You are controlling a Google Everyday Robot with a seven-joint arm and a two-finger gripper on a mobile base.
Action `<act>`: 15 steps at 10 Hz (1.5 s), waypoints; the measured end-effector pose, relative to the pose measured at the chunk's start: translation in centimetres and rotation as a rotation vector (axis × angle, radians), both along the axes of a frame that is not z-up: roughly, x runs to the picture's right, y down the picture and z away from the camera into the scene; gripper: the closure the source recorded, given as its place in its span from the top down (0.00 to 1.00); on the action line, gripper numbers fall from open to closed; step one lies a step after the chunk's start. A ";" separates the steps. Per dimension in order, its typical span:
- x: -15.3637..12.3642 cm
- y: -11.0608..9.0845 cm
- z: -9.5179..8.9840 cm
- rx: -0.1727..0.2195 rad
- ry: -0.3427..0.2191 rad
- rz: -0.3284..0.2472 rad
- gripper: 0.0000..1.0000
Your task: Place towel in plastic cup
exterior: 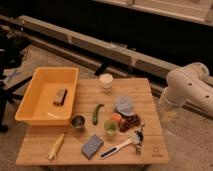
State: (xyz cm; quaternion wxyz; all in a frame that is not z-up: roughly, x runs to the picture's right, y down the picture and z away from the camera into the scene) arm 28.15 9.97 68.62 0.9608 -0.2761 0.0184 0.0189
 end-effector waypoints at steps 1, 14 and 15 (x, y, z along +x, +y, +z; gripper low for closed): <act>-0.2 -0.1 0.1 0.007 -0.010 -0.006 0.65; -18.4 -3.3 12.9 0.060 -0.296 -0.337 0.65; -19.0 -2.4 13.8 0.040 -0.293 -0.358 0.65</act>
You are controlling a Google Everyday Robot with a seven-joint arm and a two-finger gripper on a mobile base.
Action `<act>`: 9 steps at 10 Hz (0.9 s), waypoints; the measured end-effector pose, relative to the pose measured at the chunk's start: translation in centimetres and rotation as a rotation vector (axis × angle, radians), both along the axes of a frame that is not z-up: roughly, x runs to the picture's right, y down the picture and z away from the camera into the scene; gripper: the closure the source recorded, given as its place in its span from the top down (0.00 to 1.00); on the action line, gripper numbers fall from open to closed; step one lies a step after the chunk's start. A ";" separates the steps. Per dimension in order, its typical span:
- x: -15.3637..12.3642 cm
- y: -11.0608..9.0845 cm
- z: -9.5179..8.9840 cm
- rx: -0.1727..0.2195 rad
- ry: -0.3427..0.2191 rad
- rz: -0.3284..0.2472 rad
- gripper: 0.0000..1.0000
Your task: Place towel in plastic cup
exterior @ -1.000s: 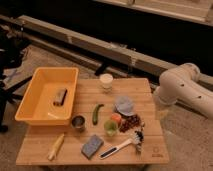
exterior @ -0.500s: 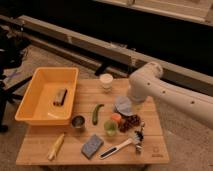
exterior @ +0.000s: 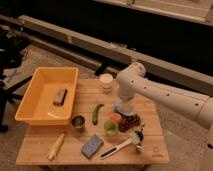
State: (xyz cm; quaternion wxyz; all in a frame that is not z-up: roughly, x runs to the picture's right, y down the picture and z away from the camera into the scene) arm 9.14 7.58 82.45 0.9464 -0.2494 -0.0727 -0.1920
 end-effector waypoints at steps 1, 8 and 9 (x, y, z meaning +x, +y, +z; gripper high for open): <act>0.0 0.5 0.4 -0.010 0.007 -0.007 0.65; -0.5 2.4 3.3 -0.015 0.051 -0.017 0.65; -0.5 2.4 3.5 -0.009 0.055 -0.016 0.65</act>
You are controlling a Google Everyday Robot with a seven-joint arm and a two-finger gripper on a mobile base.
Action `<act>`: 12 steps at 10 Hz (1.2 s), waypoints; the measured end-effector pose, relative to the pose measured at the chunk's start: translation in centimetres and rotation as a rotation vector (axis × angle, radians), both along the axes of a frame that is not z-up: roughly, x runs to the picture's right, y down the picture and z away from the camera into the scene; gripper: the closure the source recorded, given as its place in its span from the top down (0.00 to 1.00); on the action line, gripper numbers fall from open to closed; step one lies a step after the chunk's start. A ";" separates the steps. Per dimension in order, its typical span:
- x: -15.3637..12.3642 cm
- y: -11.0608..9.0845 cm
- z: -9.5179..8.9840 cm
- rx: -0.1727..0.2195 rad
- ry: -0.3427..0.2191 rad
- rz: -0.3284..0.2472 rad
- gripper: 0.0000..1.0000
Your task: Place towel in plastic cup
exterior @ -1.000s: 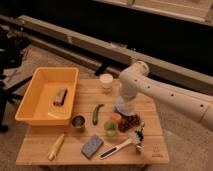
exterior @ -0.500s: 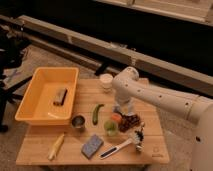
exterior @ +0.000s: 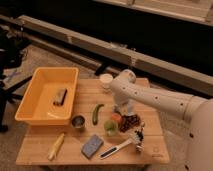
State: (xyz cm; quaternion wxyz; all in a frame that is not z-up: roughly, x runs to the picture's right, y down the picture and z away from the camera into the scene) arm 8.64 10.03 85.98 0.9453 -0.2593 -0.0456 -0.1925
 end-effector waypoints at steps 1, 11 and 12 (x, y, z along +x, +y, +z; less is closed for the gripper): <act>0.1 0.2 0.5 0.009 0.009 0.001 0.65; 1.6 1.4 2.6 0.038 0.126 -0.053 0.08; 1.7 1.4 2.3 0.045 0.130 -0.052 0.02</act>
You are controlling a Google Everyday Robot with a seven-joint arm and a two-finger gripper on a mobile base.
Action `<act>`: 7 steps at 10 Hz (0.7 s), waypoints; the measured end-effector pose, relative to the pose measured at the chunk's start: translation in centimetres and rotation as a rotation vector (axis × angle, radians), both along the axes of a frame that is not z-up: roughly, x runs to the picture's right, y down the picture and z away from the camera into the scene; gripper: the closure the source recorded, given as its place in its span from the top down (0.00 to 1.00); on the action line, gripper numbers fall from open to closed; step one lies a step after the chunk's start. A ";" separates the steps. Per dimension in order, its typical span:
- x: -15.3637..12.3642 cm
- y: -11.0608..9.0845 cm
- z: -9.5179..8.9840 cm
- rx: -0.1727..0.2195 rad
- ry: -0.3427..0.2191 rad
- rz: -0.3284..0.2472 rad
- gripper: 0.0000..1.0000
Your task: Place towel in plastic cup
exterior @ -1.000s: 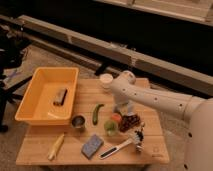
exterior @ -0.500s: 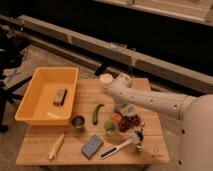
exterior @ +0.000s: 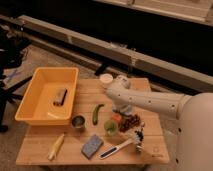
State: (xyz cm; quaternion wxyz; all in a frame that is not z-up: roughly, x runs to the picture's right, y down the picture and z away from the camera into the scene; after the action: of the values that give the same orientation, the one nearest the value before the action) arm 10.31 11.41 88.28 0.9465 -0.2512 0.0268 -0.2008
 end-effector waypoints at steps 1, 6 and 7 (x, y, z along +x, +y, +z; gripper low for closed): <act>0.0 -0.3 -0.6 0.012 -0.004 0.005 0.00; -0.4 -3.4 -9.3 0.057 -0.081 0.006 0.00; -0.4 -2.8 -11.1 0.046 -0.090 -0.017 0.00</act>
State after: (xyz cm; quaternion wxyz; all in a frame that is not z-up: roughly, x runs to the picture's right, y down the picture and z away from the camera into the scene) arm 9.96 8.58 77.21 0.9505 -0.2198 -0.0089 -0.2194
